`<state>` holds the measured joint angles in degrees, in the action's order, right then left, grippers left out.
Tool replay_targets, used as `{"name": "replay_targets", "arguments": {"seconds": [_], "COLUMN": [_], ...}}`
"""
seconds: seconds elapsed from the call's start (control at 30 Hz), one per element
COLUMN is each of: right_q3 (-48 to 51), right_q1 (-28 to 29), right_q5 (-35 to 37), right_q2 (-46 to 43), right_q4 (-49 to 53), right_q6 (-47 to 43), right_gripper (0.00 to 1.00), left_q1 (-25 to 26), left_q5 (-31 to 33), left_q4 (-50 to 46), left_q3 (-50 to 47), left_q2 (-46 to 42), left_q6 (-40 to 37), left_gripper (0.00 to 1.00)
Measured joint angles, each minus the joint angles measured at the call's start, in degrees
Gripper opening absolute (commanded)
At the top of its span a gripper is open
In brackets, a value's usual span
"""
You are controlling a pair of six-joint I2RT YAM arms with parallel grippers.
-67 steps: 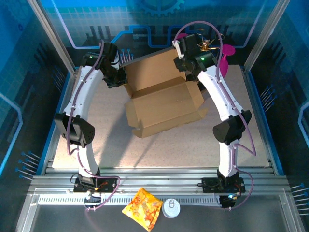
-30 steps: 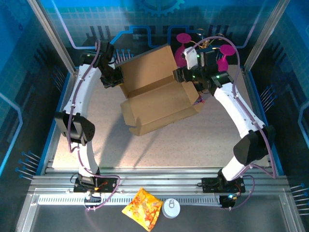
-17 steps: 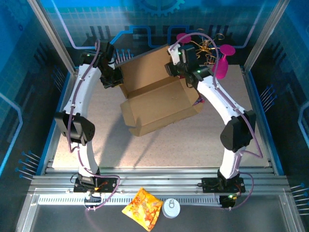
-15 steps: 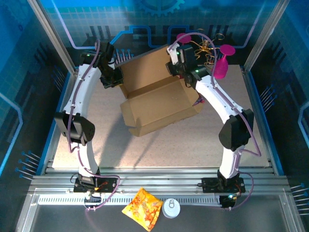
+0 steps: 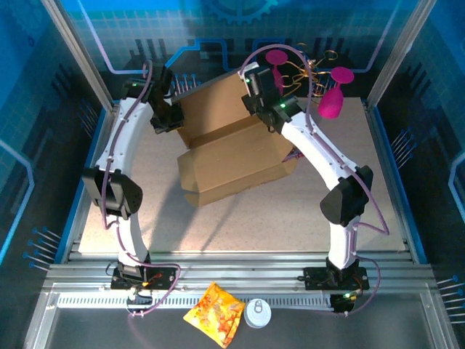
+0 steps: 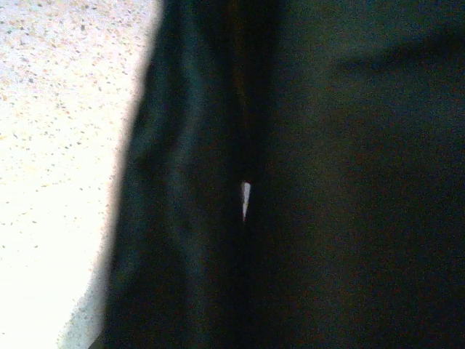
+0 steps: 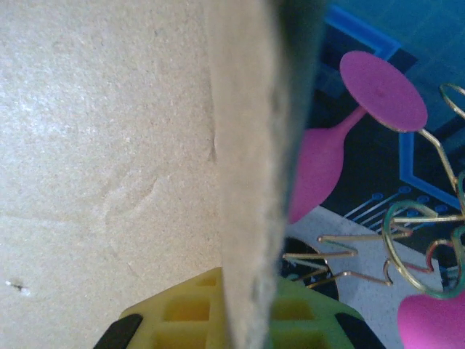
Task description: Fold the paper box
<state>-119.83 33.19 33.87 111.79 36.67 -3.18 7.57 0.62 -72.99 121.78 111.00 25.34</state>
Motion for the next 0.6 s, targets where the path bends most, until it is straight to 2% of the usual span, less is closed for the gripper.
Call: {"name": "replay_targets", "arguments": {"seconds": [0.23,0.4,0.47,0.6], "right_q3": [-0.4,-1.6,-1.6,-1.2], "right_q1": [0.2,-0.5,-0.8,-1.5], "right_q5": [-1.0,-3.0,-3.7,-5.0], "right_q2": [0.0,0.0,0.0,0.0], "right_q4": [5.3,7.9,9.0,10.3], "right_q6": [3.8,4.6,4.8,5.3], "right_gripper": [0.0,0.0,0.0,0.0], "left_q1": [0.9,0.7,0.5,0.1], "left_q5": [0.6,-2.1,-3.3,-6.0], "left_q4": [5.1,8.4,9.8,12.4], "left_q3": [-8.1,-11.9,-12.5,-14.3], "left_q2": [-3.7,-5.4,-5.4,-6.1], "left_q6": [0.3,0.9,1.3,1.9], "left_gripper": [0.02,0.34,0.43,0.55]}}
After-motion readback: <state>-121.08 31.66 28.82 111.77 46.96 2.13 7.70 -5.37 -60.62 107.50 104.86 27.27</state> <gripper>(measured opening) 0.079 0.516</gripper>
